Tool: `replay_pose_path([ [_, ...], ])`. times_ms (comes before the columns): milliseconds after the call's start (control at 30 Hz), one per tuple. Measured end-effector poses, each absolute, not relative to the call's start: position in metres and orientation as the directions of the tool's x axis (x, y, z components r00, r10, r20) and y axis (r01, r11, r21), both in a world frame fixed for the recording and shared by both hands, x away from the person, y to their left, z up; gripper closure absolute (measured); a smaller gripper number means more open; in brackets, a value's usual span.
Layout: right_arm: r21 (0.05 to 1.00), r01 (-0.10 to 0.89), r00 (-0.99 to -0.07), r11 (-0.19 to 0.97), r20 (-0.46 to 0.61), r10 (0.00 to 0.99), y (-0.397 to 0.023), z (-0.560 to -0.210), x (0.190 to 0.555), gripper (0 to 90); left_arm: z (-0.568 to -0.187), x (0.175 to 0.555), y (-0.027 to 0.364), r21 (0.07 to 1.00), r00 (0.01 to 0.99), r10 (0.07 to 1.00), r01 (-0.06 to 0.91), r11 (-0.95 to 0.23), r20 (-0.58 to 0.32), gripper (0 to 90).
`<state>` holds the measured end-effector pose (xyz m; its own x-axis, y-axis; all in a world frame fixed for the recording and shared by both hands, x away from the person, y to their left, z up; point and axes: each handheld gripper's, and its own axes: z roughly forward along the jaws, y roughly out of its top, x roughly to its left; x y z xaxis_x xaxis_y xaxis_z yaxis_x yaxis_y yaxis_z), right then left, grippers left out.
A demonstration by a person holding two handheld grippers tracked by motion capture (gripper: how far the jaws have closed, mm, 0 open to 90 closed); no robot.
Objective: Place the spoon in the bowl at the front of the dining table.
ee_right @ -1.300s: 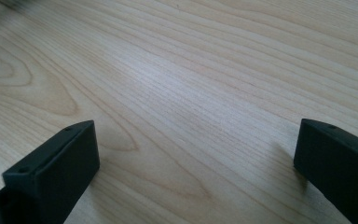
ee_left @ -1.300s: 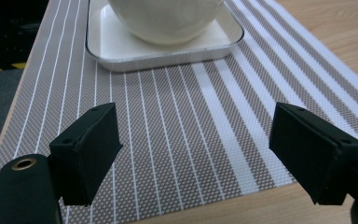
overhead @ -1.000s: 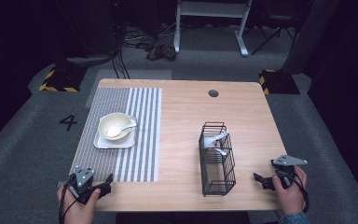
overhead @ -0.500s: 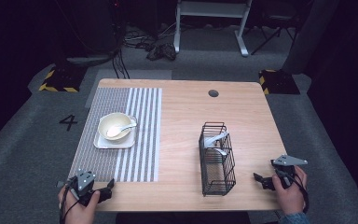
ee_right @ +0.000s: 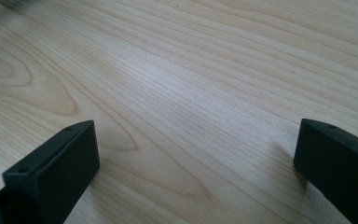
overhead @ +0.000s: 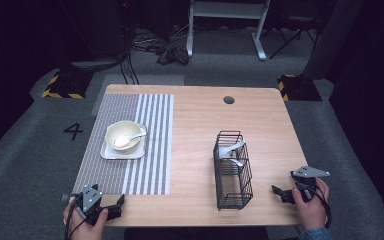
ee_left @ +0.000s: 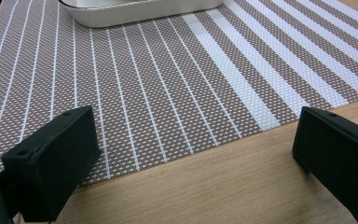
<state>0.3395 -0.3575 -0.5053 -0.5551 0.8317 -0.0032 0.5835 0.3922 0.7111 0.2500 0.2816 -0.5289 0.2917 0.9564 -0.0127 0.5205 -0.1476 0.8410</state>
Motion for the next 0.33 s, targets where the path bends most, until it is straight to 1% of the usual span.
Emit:
replay_pose_path([
  [333,0.711,0.584,-0.555,0.392,-0.003,0.832,-0.3575,-0.5053,0.3395,0.1,-0.5287,0.2499,0.2815,0.84,0.291,0.957,0.522,-0.149,-0.011,0.3],
])
